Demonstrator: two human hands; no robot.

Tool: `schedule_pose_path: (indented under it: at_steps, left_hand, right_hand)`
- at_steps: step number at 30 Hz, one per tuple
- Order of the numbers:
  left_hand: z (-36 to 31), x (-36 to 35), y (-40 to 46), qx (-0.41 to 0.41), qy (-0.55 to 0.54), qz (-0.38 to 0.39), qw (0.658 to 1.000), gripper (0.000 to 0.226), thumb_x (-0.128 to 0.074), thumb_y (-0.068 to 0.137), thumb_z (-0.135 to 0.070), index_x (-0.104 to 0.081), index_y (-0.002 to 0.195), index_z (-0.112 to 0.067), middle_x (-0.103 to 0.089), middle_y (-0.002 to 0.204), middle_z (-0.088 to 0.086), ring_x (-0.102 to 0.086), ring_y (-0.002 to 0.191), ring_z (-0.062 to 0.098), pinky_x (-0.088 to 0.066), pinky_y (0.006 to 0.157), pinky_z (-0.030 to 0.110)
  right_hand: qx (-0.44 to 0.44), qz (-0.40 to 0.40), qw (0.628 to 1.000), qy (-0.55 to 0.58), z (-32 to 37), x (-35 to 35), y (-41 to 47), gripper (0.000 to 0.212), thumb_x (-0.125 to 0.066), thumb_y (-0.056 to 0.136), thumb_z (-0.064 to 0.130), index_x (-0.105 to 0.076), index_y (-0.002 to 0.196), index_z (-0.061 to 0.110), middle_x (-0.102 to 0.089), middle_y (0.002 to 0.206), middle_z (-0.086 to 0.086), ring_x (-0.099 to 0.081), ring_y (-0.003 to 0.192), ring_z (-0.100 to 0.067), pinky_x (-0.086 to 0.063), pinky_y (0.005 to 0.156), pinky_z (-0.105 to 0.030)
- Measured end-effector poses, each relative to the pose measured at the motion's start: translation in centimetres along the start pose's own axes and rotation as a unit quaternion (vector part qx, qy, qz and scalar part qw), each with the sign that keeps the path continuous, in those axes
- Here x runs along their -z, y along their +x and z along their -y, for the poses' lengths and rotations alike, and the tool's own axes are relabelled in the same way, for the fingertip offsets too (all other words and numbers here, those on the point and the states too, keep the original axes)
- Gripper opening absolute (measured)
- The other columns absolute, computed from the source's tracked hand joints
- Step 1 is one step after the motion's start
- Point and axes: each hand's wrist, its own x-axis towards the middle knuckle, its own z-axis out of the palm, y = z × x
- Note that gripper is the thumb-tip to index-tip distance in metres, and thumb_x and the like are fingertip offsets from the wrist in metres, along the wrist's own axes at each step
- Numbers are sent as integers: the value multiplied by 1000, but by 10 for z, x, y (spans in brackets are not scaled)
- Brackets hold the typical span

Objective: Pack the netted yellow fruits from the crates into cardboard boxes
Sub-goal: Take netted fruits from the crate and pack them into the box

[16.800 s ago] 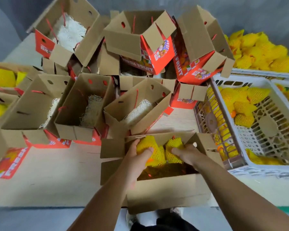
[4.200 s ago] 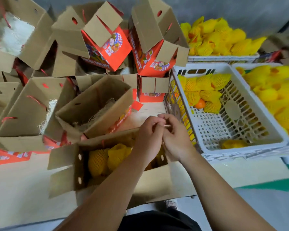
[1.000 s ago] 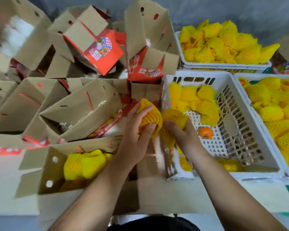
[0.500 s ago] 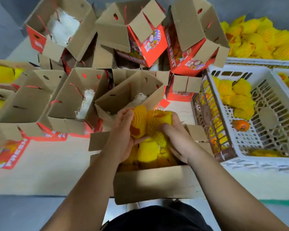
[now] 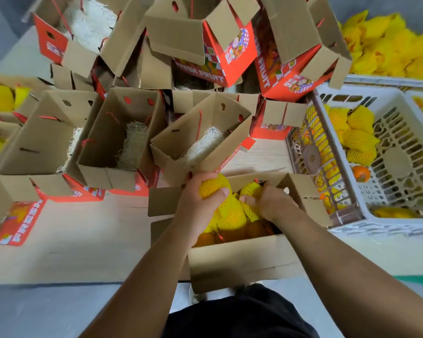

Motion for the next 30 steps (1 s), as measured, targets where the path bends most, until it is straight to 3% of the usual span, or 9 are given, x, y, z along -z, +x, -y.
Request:
schedule_pose_path:
  at_steps: [3,6,9,11,14,17,20,26,30]
  left_hand:
    - [6,-6,-3,-39,35,-8,999,36,-82,85,-34,-59,106,-53,-53,123,-12,-53,108,-8,-41,76,-1]
    - [14,-14,-8,-21,49,-10,999,40,-77,79,-55,-55,111,-60,-42,125,-13,-51,108,-7,-41,82,5]
    - [16,-22,-15,3,9,39,999,48,-58,73,-81,-46,118,-70,-46,136,-14,-53,115,-4,-48,93,23]
    - [15,-24,-15,-9,-68,107,992,51,-53,80,-84,-44,128,-71,-52,145,-19,-59,122,-2,-53,93,30]
    - [7,-8,0,-6,-23,91,996,24,-46,94,-72,-53,117,-68,-59,142,-14,-57,128,6,-48,104,38]
    - [7,-2,16,93,102,124,983,25,-45,105,-38,-65,97,-26,-71,96,4,-67,79,18,-55,80,36]
    - [0,-19,22,199,303,299,883,24,-52,105,-22,-70,113,-10,-74,108,9,-74,95,24,-61,85,36]
    - [8,-27,34,58,406,248,878,21,-50,104,-11,-67,117,-6,-70,123,11,-64,117,32,-50,102,44]
    - [20,-15,40,-69,521,211,824,21,-71,93,-28,-65,110,-16,-68,120,4,-55,119,30,-46,101,43]
  right_hand:
    - [-2,-29,999,-37,4,-1,-15,90,-47,92,76,-34,149,7,-42,151,-22,-38,141,-42,-34,116,-50]
    - [113,-204,971,57,3,-9,-49,61,-51,95,66,-53,132,17,-55,132,-14,-47,126,-36,-36,108,-44]
    - [202,-51,926,316,20,-12,-82,42,-53,88,69,-61,115,39,-72,109,12,-64,110,-12,-50,90,-24]
    - [181,37,888,422,26,-13,-82,46,-59,85,65,-66,119,34,-76,108,8,-70,105,-10,-57,83,-26]
    - [113,19,852,511,24,-6,-72,42,-70,81,49,-70,114,22,-78,104,-4,-74,98,-19,-61,77,-34]
    - [55,4,831,554,9,-4,-63,41,-73,79,45,-65,114,24,-77,102,-6,-75,89,-17,-58,69,-31]
    - [29,8,818,575,4,-5,-57,59,-77,67,45,-57,119,25,-75,104,-8,-76,88,-18,-59,69,-34]
    - [62,-12,859,509,1,-12,-54,61,-79,64,45,-48,115,34,-70,113,-7,-72,101,-22,-62,86,-45]
    - [94,-26,879,467,2,-14,-57,59,-77,67,41,-42,113,31,-65,116,-10,-69,105,-20,-59,93,-46]
